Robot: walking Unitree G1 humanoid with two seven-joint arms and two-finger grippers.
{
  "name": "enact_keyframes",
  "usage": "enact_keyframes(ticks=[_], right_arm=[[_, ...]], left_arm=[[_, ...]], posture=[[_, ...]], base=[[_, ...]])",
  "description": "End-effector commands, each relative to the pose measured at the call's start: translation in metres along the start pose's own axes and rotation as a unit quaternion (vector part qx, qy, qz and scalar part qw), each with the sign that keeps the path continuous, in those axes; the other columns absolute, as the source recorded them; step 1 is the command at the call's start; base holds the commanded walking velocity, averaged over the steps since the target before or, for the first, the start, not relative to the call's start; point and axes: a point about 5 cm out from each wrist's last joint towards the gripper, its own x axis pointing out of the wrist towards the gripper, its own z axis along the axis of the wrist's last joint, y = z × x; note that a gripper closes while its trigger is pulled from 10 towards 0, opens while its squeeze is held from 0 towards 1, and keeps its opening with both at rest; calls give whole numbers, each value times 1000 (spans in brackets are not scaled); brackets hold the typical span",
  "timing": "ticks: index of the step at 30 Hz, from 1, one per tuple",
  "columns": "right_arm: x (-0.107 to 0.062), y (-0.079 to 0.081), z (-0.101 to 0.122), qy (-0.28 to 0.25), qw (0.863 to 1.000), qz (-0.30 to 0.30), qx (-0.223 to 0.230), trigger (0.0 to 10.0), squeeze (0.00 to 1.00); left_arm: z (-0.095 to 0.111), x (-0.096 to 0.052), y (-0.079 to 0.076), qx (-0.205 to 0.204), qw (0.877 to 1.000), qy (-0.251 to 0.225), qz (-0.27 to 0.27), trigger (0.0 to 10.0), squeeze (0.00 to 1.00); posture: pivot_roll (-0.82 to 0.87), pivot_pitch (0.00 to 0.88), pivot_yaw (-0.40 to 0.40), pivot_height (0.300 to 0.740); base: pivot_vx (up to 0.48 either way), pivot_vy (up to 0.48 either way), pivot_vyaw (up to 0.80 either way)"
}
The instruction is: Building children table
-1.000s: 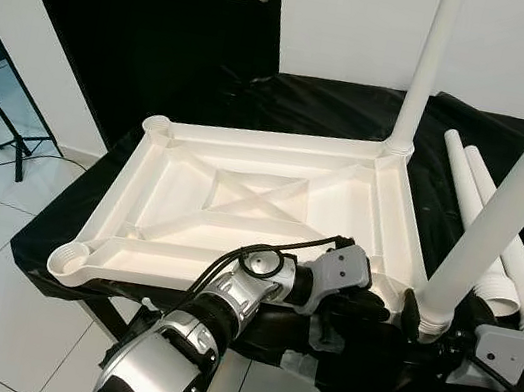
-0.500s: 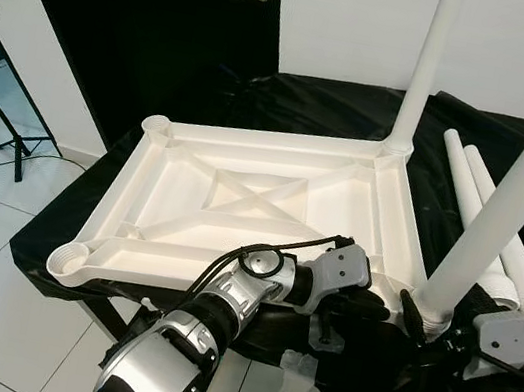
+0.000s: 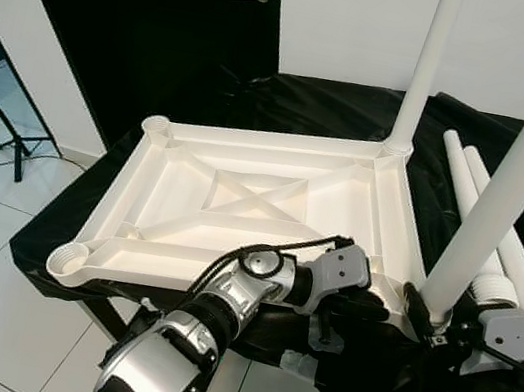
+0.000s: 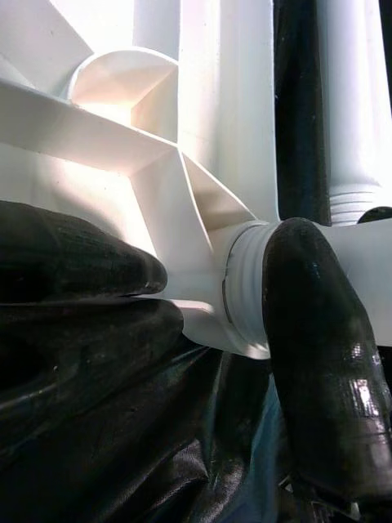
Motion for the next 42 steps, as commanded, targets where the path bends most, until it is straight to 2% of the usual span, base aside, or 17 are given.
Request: enact_keyframes(ticks=[1, 2, 3, 4, 7, 9, 18, 19, 20, 21, 24, 26, 30, 38, 39, 40, 42], right_arm=[[-11, -2, -15, 38, 996, -85, 0, 0, 0], [-14, -3, -16, 38, 990, -134, 6, 0, 0], [-14, -3, -16, 38, 990, -134, 6, 0, 0], [-17, -4, -16, 34, 983, -181, 12, 0, 0], [-19, -5, -15, 31, 977, -208, 15, 0, 0], [-17, -5, -6, -4, 970, -242, 26, 0, 0], [-12, -5, -4, -7, 970, -241, 14, 0, 0], [-11, -4, -5, -4, 973, -230, 9, 10000, 0], [-11, -4, -5, -4, 973, -230, 9, 10000, 0], [-8, -2, -4, -6, 978, -209, 7, 10000, 1000], [-3, 2, -3, -7, 984, -179, 3, 10000, 1000], [2, 3, -2, -4, 992, -127, -21, 10000, 0], [4, -2, -3, 2, 997, -49, -51, 10000, 0], [9, -10, -3, 16, 996, 31, -78, 10000, 0], [9, -11, -3, 17, 996, 40, -79, 2549, 0], [9, -12, -3, 19, 995, 47, -82, 0, 0], [9, -13, -3, 20, 995, 50, -84, 0, 0]], left_arm=[[-46, 1, -21, -82, 993, 84, 20, 10000, 0], [-46, 1, -21, -83, 993, 84, 20, 10000, 0], [-46, 1, -21, -83, 993, 84, 20, 10000, 0], [-46, 1, -21, -83, 993, 85, 19, 10000, 0], [-47, 1, -22, -83, 993, 85, 19, 10000, 0], [-47, 2, -22, -83, 993, 85, 17, 10000, 0], [-45, 2, -21, -82, 993, 85, 18, 10000, 0], [-46, 2, -21, -82, 993, 85, 18, 10000, 0], [-46, 2, -21, -82, 993, 85, 18, 10000, 0], [-46, 2, -22, -83, 993, 84, 18, 10000, 0], [-46, 2, -22, -84, 993, 84, 18, 10000, 0], [-47, 3, -23, -85, 993, 84, 17, 10000, 0], [-47, 3, -24, -85, 993, 85, 15, 10000, 0], [-47, 3, -23, -82, 993, 86, 15, 10000, 0], [-46, 3, -22, -82, 993, 86, 16, 10000, 0], [-45, 3, -21, -81, 993, 86, 17, 10000, 0], [-45, 3, -21, -80, 993, 85, 18, 10000, 0]], posture=[[8, 0, 84, 740], [8, 0, 84, 740], [8, 0, 84, 740], [8, 0, 87, 740], [8, 0, 87, 740], [5, 0, 90, 740], [6, 0, 87, 740], [6, 0, 86, 740], [6, 0, 86, 740], [7, 0, 85, 740], [6, 0, 84, 740], [3, 0, 85, 740], [0, 0, 86, 740], [-2, 0, 89, 740], [-1, 0, 87, 740], [-2, 0, 87, 740], [-3, 0, 87, 740]], base=[[0, 0, 0], [0, 0, 0], [0, 0, 0], [0, 0, 0], [0, 0, 0], [0, 0, 0], [0, 0, 0], [0, 0, 0], [0, 0, 0], [0, 0, 0], [0, 0, 0], [0, 0, 0], [0, 0, 0], [0, 0, 0], [0, 0, 0], [0, 0, 0], [0, 0, 0]])
